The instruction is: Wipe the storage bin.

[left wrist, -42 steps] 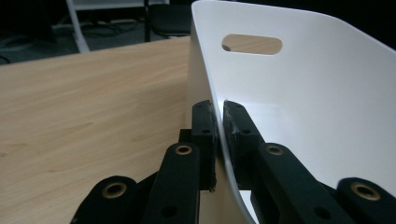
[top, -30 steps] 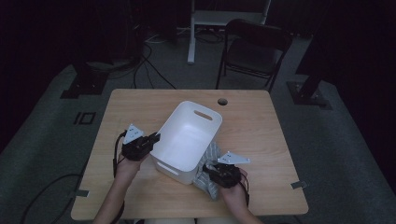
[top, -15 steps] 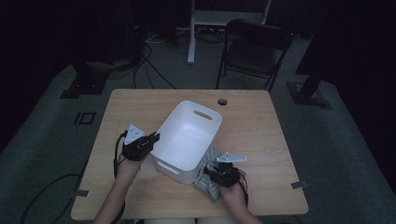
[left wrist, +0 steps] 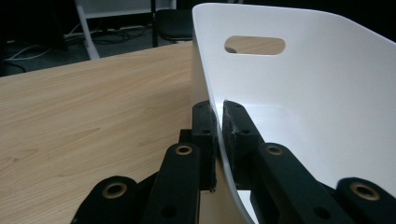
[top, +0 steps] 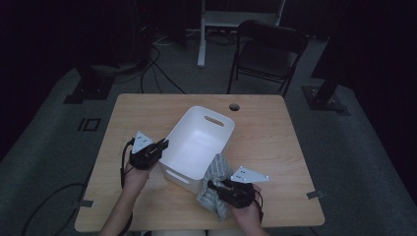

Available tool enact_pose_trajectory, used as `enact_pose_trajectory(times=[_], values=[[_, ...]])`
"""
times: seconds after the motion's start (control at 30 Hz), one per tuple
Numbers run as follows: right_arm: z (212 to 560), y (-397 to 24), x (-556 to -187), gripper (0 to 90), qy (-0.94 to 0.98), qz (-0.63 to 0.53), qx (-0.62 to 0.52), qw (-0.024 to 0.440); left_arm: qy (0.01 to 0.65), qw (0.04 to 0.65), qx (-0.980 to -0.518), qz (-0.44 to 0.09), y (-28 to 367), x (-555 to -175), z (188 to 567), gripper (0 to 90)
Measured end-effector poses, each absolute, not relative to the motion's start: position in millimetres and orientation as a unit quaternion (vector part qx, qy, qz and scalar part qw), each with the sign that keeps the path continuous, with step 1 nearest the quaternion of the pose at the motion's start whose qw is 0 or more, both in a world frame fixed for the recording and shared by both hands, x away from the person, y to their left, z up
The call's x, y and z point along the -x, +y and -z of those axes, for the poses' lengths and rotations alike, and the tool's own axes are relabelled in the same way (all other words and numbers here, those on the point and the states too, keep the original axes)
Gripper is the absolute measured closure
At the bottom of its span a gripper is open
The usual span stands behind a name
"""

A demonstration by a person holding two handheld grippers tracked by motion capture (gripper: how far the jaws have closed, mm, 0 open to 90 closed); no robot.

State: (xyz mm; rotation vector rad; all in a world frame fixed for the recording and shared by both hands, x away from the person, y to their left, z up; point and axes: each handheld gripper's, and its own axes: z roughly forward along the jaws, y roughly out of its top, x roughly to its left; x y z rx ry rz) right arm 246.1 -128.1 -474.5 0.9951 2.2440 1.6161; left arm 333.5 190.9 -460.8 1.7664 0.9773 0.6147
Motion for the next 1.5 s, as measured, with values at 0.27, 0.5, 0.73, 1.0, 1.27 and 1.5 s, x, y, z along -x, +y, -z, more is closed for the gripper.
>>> enact_pose_trajectory(times=[0.27,0.5,0.73,1.0,1.27,1.5], values=[[492.2,-127.9,-259.1,76.1,0.767,-0.520,-0.366,0.090,0.401,0.494,-0.731,-0.245,190.9,-334.4,460.3,83.4],[506.0,-129.1,-269.2,75.8,0.777,-0.500,-0.372,0.088,0.404,0.495,-0.731,-0.241,191.2,-334.8,460.2,83.4],[520.9,-130.7,-282.4,75.8,0.786,-0.474,-0.389,0.081,0.404,0.495,-0.730,-0.243,191.2,-334.2,460.5,83.4],[539.0,-129.7,-292.4,75.9,0.795,-0.445,-0.405,0.078,0.407,0.496,-0.727,-0.244,191.2,-334.2,460.7,82.8],[507.1,-137.1,-286.3,75.9,0.780,-0.481,-0.392,0.084,0.416,0.503,-0.719,-0.239,192.5,-335.4,461.7,82.7],[470.1,-142.3,-271.4,75.8,0.754,-0.538,-0.361,0.102,0.414,0.499,-0.722,-0.241,192.0,-335.5,461.2,82.2]])
